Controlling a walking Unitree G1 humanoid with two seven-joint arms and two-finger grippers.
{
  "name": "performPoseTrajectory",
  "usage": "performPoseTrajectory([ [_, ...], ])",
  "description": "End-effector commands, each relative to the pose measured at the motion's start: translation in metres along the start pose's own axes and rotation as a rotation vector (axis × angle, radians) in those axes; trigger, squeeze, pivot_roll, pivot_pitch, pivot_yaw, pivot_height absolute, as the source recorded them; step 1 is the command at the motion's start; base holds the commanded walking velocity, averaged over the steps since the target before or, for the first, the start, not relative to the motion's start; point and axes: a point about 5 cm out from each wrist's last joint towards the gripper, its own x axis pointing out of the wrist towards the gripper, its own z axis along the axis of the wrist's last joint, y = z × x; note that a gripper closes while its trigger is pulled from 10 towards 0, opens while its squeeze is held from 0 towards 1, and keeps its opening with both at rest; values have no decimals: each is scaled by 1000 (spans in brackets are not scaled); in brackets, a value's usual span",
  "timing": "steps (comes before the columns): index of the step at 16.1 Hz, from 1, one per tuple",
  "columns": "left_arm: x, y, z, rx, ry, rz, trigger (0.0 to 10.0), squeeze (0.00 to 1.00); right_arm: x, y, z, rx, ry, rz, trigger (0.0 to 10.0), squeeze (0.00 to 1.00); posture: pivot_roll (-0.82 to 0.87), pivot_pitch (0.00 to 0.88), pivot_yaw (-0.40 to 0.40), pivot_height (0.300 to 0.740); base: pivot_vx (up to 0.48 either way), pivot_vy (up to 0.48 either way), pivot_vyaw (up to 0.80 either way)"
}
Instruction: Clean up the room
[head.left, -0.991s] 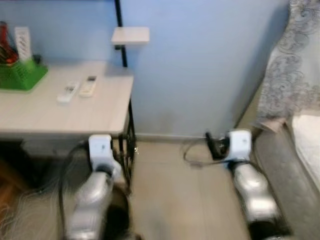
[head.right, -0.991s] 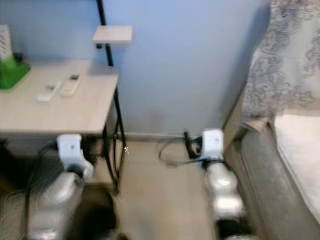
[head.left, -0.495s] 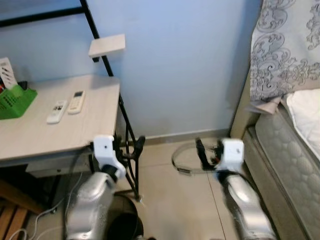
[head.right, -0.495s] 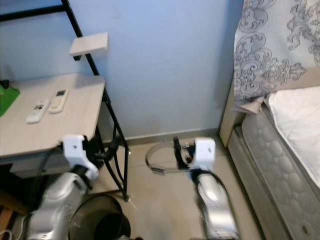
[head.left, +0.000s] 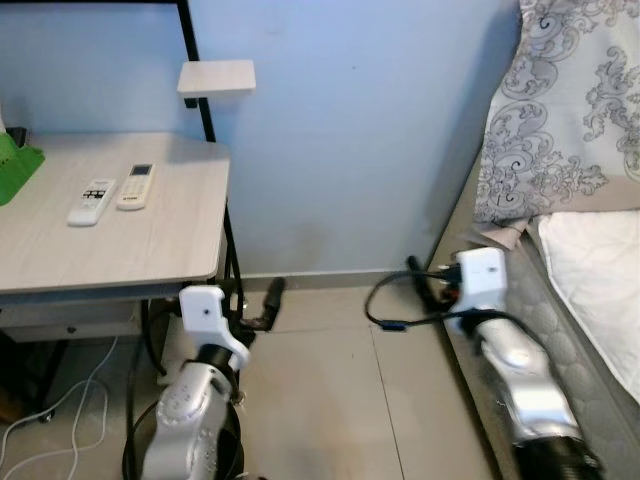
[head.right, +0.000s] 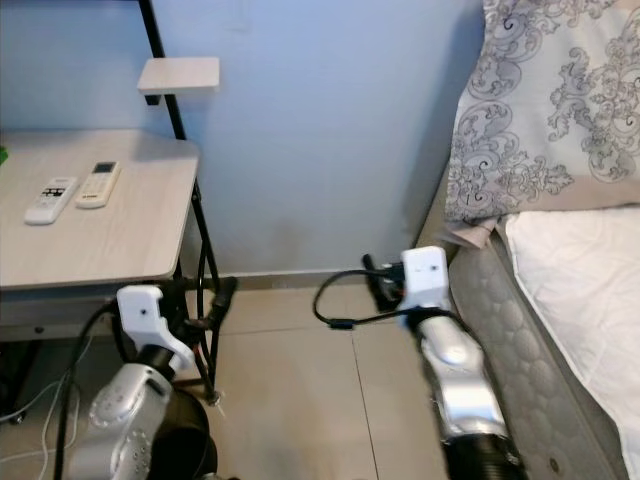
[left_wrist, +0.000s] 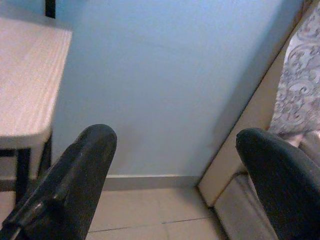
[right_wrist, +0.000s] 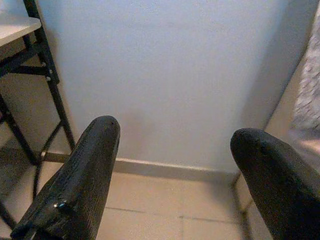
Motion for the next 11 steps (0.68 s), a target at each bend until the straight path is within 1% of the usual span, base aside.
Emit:
performPoseTrajectory([
  [1,4,-7,0,6,-1,-20,10000,0,4,-7,5,41,-3,-40,10000,0,-157,0,12,740,0,0,0],
  [2,5,-8,0,8,-2,-23,10000,0,6,-8,5,59,0,-45,10000,0,-157,0,12,740,0,0,0],
  [3,8,-6,6,-4,-24,-7,10000,0,8,-3,11,70,-8,-29,10000,0,-142,0,3,740,0,0,0],
  [4,8,-7,6,2,-23,-10,10000,0,7,-2,11,61,-10,-22,10000,0,-142,0,3,740,0,0,0],
  [5,7,-5,4,7,-18,-9,10000,0,5,-3,7,58,0,-21,10000,0,-137,0,0,740,0,0,0],
  [6,9,-6,2,13,-12,-11,10000,0,2,-8,-2,57,31,-29,10000,0,-132,0,-11,740,0,0,0],
  [7,13,-7,1,11,-21,-15,10000,0,-1,-15,-11,69,73,-46,10000,0,-89,0,-91,740,0,0,0],
  [8,21,-12,-3,16,-16,-26,10000,0,-1,-23,-16,56,117,-50,10000,0,-10,0,-198,740,0,0,0],
  [9,35,-16,-5,30,-4,-38,10000,0,0,-27,-22,37,173,-39,10000,0,74,0,-295,740,0,0,0],
  [10,48,-13,6,38,-30,-22,10000,0,9,-14,-24,21,214,36,10000,0,114,0,-299,740,0,0,0],
  [11,51,-10,13,19,-57,-8,10000,0,15,-2,-21,3,199,99,10000,0,110,0,-285,740,0,0,0],
])
